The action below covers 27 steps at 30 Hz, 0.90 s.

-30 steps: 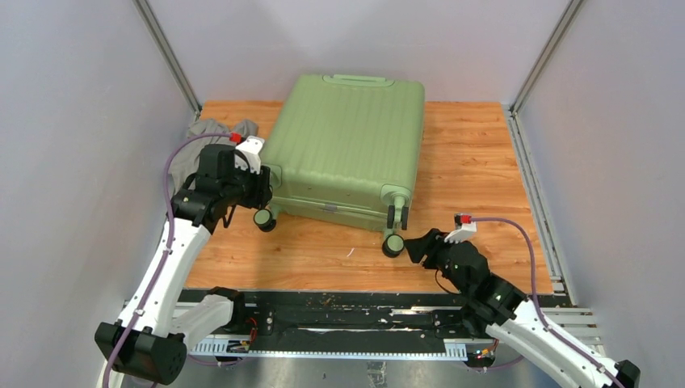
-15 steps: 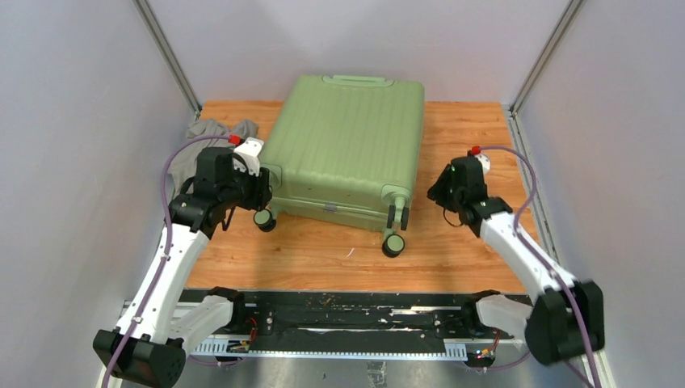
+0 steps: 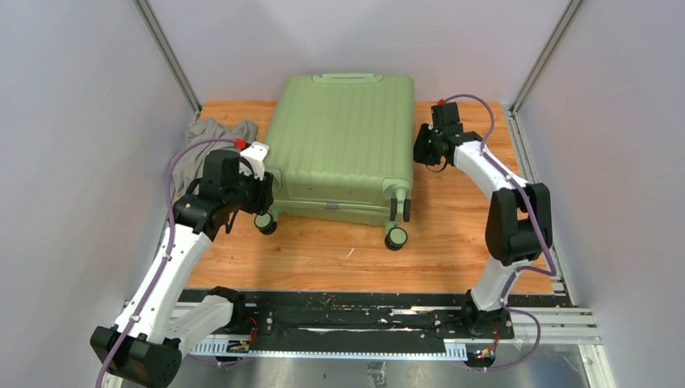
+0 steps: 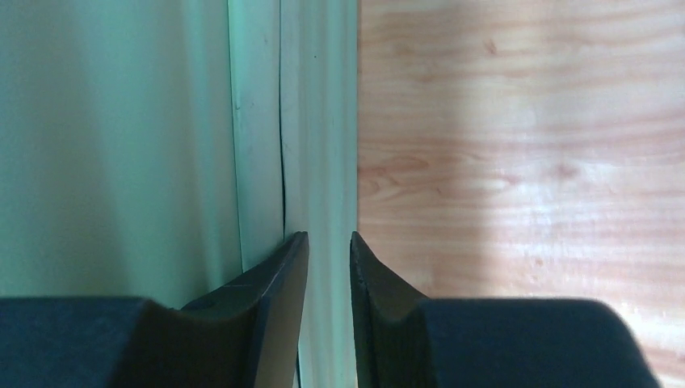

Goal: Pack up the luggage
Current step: Zip the luggage at the center of the board.

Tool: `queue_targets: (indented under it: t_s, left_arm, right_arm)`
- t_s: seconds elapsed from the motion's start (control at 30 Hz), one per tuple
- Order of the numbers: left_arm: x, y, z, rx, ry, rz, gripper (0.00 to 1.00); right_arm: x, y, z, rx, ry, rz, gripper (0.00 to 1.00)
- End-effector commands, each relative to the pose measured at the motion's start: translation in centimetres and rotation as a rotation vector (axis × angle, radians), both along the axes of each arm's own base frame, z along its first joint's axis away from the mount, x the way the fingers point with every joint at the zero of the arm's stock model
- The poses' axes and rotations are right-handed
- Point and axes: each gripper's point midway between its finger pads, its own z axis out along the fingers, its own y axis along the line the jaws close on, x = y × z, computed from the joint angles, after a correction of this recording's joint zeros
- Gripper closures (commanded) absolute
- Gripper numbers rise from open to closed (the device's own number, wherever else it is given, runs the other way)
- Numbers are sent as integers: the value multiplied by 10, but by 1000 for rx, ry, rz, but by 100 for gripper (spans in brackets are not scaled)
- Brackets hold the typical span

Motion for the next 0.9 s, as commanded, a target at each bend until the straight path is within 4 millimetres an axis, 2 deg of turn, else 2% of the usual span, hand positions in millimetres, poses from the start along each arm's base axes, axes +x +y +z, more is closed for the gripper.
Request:
queue_targets:
  t_s: [0.0,0.1,0.2,0.23,0.3,0.33,0.37,0.47,0.53,0.7,0.87]
  left_arm:
    - [-35,-80,4,-144,32,-429,100]
    - [-34,-90,6,-140,36,-469,100]
    - [-32,-99,11,-133,30,-504,100]
    - [-32,-101,12,-129,28,-517,96]
    - [-31,-103,15,-119,21,-541,81]
    - [-32,-102,18,-110,16,-556,73]
    - [-34,-101,18,-95,19,-571,61]
    - [-43,-90,22,0,-4,-657,25]
    - [-51,-77,22,96,-17,-718,13]
    - [-60,-42,41,365,-129,-858,0]
    - [-48,-16,55,652,-251,-987,0]
  right_arm:
    - [23,95,55,195,-148,256,70]
    - [32,108,63,189,-165,294,70]
    - [38,107,65,165,-177,312,66]
    - [38,104,65,146,-180,313,65]
    - [38,89,61,110,-176,288,61]
    - [36,79,58,104,-168,269,59]
    - [33,69,55,96,-161,249,57]
    - [16,32,44,67,-145,175,51]
    - [0,14,37,57,-137,137,48]
    - [-44,-11,25,27,-138,110,46]
    - [-86,-21,15,54,-115,87,44]
